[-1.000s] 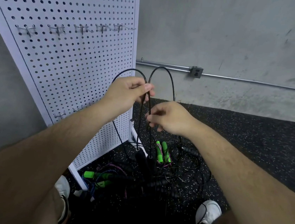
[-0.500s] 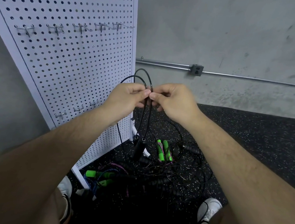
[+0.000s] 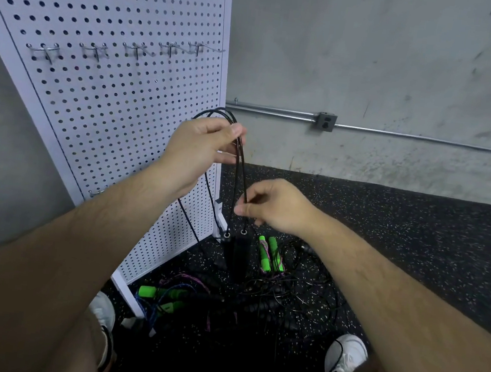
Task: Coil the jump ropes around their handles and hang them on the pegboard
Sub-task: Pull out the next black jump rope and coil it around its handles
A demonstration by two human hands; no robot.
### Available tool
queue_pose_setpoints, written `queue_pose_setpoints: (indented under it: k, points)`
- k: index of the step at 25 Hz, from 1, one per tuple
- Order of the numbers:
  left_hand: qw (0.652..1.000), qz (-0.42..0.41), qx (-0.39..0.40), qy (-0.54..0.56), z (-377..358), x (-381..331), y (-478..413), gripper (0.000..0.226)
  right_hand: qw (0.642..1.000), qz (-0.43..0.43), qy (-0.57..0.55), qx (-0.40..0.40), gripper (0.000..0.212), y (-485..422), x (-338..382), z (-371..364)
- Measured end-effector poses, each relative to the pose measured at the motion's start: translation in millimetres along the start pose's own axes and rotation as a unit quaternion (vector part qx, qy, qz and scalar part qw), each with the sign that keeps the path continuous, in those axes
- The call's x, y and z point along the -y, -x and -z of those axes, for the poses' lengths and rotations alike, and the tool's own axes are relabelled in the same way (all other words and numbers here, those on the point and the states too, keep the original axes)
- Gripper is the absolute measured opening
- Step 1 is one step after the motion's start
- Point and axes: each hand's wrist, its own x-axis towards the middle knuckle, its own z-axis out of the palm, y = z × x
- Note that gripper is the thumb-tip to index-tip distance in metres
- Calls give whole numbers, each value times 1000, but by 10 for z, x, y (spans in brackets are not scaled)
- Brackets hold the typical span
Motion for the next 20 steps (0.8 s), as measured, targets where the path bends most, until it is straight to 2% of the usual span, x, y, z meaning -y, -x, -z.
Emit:
queue_pose_setpoints:
  k: [3, 5, 8, 10, 11, 13, 15, 16, 18, 20]
  points:
    - [1000, 14, -6, 15, 44, 0, -8, 15, 998, 8, -64, 20, 22, -23, -29, -105]
    - [1000, 20, 2, 18, 46, 16, 0, 16, 996, 26, -86, -4, 12, -55, 23, -176]
    - [1000, 15, 1, 26, 78, 19, -18, 19, 995, 41, -66, -55, 30, -111, 88, -245]
    - [999, 5, 6, 43, 107, -27, -3, 21, 995, 43, -59, -66, 30, -133, 146, -226]
    - [1000, -2, 14, 22, 121, -54, 19, 21, 995, 41, -61, -68, 27, -136, 179, -195]
    - [990, -2, 43, -135, 156, -78, 120, 21, 994, 38, -64, -75, 24, -128, 255, -92]
    - [949, 21, 110, -294, 184, 33, 241, 25, 995, 38, -48, -75, 23, -125, 309, 35]
    - [930, 27, 146, -335, 195, 132, 288, 27, 996, 37, -48, -72, 22, -129, 326, 92]
    - [920, 20, 189, -342, 192, 347, 363, 23, 995, 35, -68, -64, 24, -143, 347, 161]
    - [941, 16, 199, -272, 149, 486, 441, 21, 994, 23, -90, -62, 25, -161, 363, 205]
